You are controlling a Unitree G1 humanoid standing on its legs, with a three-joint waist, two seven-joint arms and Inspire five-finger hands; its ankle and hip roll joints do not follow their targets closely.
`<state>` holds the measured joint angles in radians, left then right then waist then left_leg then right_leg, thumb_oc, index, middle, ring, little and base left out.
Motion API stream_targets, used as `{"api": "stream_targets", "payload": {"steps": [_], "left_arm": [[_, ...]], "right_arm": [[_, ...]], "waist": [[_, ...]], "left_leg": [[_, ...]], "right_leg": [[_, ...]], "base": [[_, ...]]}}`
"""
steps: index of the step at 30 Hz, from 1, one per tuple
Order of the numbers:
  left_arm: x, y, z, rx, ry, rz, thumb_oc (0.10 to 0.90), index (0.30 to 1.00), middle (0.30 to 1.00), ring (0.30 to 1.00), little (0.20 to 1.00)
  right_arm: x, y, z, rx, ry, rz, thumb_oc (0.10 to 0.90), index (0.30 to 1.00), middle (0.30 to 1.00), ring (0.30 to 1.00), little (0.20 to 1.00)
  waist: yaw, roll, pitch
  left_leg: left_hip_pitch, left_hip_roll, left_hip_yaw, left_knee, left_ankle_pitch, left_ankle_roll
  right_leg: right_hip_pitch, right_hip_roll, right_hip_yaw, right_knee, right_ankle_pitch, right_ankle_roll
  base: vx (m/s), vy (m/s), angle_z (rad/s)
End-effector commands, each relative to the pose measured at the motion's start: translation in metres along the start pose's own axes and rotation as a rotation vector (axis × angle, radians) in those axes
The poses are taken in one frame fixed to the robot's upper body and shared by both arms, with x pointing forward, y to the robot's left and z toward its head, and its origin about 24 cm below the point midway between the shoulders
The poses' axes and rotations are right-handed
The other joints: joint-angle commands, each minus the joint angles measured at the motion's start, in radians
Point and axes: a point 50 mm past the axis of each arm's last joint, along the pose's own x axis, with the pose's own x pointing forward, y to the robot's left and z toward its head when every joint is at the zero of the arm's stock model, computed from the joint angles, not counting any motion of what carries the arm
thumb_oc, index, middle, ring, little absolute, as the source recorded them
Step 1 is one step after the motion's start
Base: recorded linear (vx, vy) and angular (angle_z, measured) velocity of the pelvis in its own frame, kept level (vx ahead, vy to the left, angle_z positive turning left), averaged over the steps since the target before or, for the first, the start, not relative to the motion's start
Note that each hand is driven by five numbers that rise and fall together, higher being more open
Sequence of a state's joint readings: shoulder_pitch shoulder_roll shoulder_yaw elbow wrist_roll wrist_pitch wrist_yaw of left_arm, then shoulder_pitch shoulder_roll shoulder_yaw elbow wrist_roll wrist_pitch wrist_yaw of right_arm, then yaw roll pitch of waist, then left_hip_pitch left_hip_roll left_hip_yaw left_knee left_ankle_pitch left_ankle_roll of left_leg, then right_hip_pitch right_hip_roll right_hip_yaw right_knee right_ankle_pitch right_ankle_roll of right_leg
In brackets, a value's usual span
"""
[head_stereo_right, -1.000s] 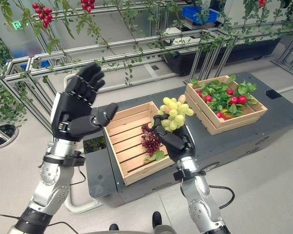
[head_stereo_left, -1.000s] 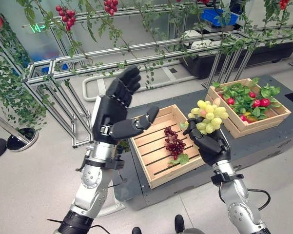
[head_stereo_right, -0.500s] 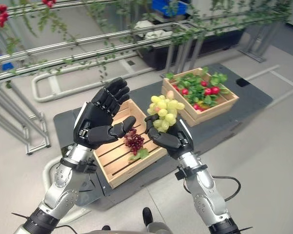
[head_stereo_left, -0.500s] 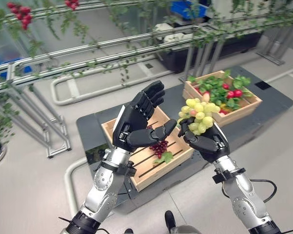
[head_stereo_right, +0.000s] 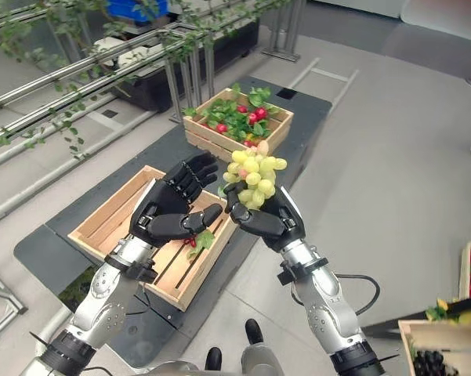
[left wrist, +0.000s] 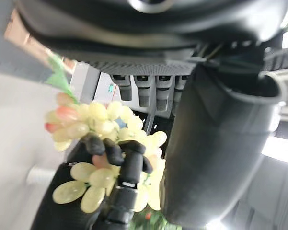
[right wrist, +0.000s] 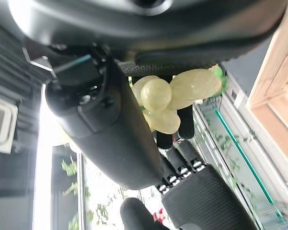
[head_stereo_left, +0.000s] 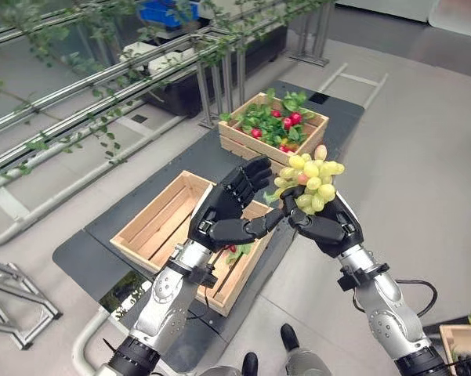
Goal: Pick up the fruits from the basket on one side to the basket on the other side
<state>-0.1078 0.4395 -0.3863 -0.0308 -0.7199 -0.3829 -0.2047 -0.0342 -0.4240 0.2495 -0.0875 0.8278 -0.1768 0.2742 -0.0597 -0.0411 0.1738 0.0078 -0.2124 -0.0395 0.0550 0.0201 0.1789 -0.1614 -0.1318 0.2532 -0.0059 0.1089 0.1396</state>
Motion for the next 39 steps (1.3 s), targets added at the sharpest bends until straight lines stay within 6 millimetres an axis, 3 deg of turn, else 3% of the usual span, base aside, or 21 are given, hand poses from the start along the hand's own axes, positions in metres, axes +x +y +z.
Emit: {"api": "stream_targets", "payload": {"steps": [1, 5, 8, 11, 15, 19, 23, 30, 32, 34, 39], "left_arm": [[0.028, -0.013, 0.042, 0.031, -0.236, -0.100, 0.800, 0.900, 0.900, 0.900, 0.900], [0.029, -0.015, 0.040, 0.032, -0.220, -0.100, 0.800, 0.900, 0.900, 0.900, 0.900], [0.027, -0.017, 0.037, 0.040, -0.204, -0.107, 0.800, 0.900, 0.900, 0.900, 0.900], [0.026, -0.018, 0.036, 0.046, -0.196, -0.103, 0.800, 0.900, 0.900, 0.900, 0.900], [0.021, -0.013, 0.036, 0.046, -0.192, -0.061, 0.800, 0.900, 0.900, 0.900, 0.900], [0.017, -0.011, 0.038, 0.053, -0.208, -0.017, 0.800, 0.900, 0.900, 0.900, 0.900], [0.019, -0.013, 0.037, 0.023, -0.238, 0.006, 0.800, 0.900, 0.900, 0.900, 0.900], [0.019, -0.019, 0.032, -0.017, -0.253, -0.043, 0.800, 0.900, 0.900, 0.900, 0.900], [0.019, -0.021, 0.033, -0.020, -0.258, -0.039, 0.800, 0.900, 0.900, 0.900, 0.900], [0.014, -0.017, 0.036, -0.007, -0.269, 0.010, 0.800, 0.900, 0.900, 0.900, 0.900], [0.002, -0.006, 0.046, 0.012, -0.291, 0.079, 0.800, 0.900, 0.900, 0.900, 0.900]], "right_arm": [[0.026, 0.018, 0.068, -0.111, -0.362, 0.190, 0.400, 0.300, 0.300, 0.300, 0.300], [0.029, 0.022, 0.070, -0.133, -0.376, 0.213, 0.400, 0.300, 0.300, 0.300, 0.300], [0.029, 0.024, 0.070, -0.135, -0.375, 0.219, 0.400, 0.300, 0.300, 0.300, 0.300], [0.029, 0.026, 0.068, -0.127, -0.369, 0.224, 0.400, 0.300, 0.300, 0.300, 0.300], [0.031, 0.033, 0.058, -0.094, -0.353, 0.252, 0.400, 0.300, 0.300, 0.300, 0.300], [0.037, 0.040, 0.055, -0.084, -0.343, 0.291, 0.400, 0.300, 0.300, 0.300, 0.300], [0.039, 0.042, 0.057, -0.086, -0.344, 0.299, 0.400, 0.300, 0.300, 0.300, 0.300], [0.026, 0.033, 0.064, -0.123, -0.351, 0.282, 0.400, 0.300, 0.300, 0.300, 0.300], [0.025, 0.030, 0.068, -0.140, -0.349, 0.288, 0.400, 0.300, 0.300, 0.300, 0.300], [0.023, 0.030, 0.070, -0.136, -0.333, 0.315, 0.400, 0.300, 0.300, 0.300, 0.300], [0.018, 0.037, 0.071, -0.154, -0.295, 0.378, 0.400, 0.300, 0.300, 0.300, 0.300]], "waist": [[0.018, 0.005, -0.038], [0.030, 0.032, -0.037], [0.054, 0.045, -0.051], [0.076, 0.042, -0.070], [0.131, 0.021, -0.119], [0.155, 0.003, -0.138], [0.134, -0.011, -0.135], [0.074, -0.025, -0.128], [0.069, -0.028, -0.128], [0.078, -0.035, -0.125], [0.102, -0.024, -0.129]], "left_leg": [[0.039, 0.043, -0.102, 0.028, -0.130, -0.104], [0.047, 0.079, -0.047, -0.034, -0.082, -0.096], [0.046, 0.104, -0.011, -0.088, -0.044, -0.084], [0.041, 0.121, 0.016, -0.122, -0.027, -0.076], [0.014, 0.153, 0.091, -0.142, -0.021, -0.087], [-0.003, 0.186, 0.171, -0.142, -0.008, -0.119], [-0.030, 0.216, 0.208, -0.142, 0.015, -0.152], [-0.081, 0.274, 0.215, -0.142, 0.066, -0.195], [-0.089, 0.277, 0.179, -0.122, 0.066, -0.200], [-0.103, 0.268, 0.062, -0.059, 0.046, -0.204], [-0.071, 0.239, -0.114, -0.073, 0.042, -0.194]], "right_leg": [[-0.021, 0.040, -0.104, -0.001, 0.133, 0.009], [-0.014, 0.061, -0.201, 0.161, 0.038, -0.023], [0.020, 0.038, -0.282, 0.246, -0.014, -0.041], [0.056, 0.009, -0.346, 0.277, -0.044, -0.040], [0.163, -0.063, -0.484, 0.175, -0.069, -0.026], [0.246, -0.051, -0.542, 0.029, -0.096, -0.010], [0.236, -0.005, -0.489, -0.079, -0.061, -0.025], [0.181, 0.079, -0.403, -0.081, -0.067, -0.077], [0.177, 0.095, -0.372, -0.081, -0.067, -0.089], [0.186, 0.103, -0.321, -0.081, -0.058, -0.103], [0.203, 0.109, -0.237, -0.081, -0.053, -0.106]], "base": [[-0.25, 0.097, -0.67], [-0.19, 0.049, -0.72], [-0.17, -0.026, -0.54], [-0.13, -0.097, -0.61], [-0.11, -0.199, -0.83], [-0.12, -0.280, -1.28], [-0.17, -0.315, -0.99], [-0.14, -0.264, -0.38], [-0.04, -0.111, -0.22], [0.04, -0.035, -0.49], [0.09, 0.082, -0.76]]}}
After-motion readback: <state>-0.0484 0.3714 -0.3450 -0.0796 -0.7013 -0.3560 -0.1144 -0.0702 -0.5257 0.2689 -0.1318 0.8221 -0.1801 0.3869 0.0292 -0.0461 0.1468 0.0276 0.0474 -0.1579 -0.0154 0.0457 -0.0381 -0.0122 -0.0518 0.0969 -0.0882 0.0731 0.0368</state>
